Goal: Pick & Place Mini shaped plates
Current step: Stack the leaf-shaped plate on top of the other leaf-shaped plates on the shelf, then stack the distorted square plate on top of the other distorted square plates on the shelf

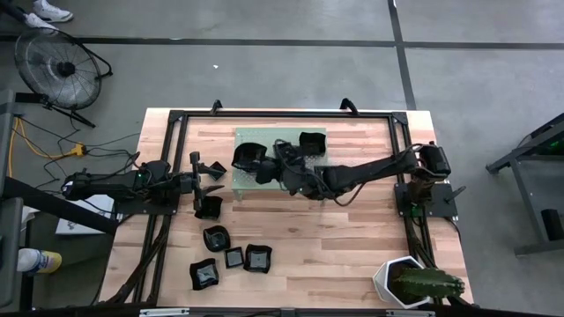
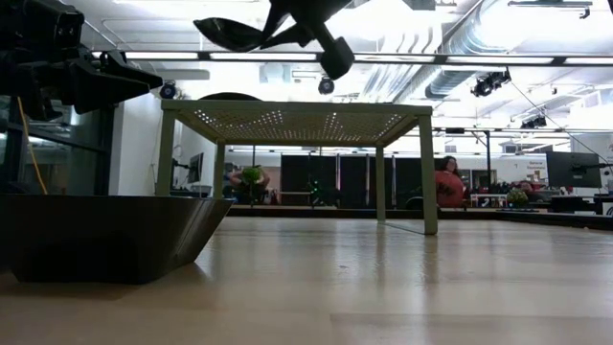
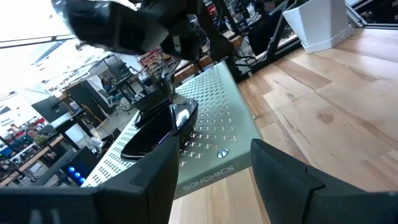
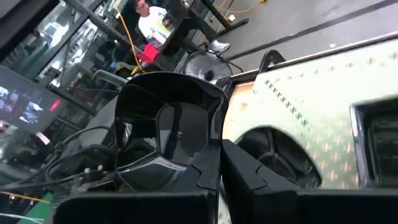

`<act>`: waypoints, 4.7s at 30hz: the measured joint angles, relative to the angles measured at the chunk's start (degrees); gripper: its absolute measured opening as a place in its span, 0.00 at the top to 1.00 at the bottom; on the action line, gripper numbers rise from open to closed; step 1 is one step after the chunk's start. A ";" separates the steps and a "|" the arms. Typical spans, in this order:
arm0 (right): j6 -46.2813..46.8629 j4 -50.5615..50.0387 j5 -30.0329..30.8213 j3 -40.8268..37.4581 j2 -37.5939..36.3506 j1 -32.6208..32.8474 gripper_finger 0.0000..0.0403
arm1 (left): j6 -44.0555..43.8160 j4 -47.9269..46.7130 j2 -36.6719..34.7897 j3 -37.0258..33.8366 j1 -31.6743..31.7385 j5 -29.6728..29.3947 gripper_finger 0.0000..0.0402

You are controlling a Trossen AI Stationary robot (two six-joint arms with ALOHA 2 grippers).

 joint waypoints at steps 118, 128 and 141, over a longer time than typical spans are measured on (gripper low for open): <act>-46.31 -30.52 -34.43 8.97 3.72 6.35 0.69 | 0.02 0.00 0.01 -0.01 0.01 0.00 0.52; -49.47 -41.02 -48.33 19.36 12.50 8.71 0.69 | 0.00 0.00 0.01 -0.02 0.00 -0.01 0.52; -50.47 -54.35 -51.22 38.28 27.63 8.50 0.69 | 0.01 0.00 0.01 -0.01 0.00 0.00 0.52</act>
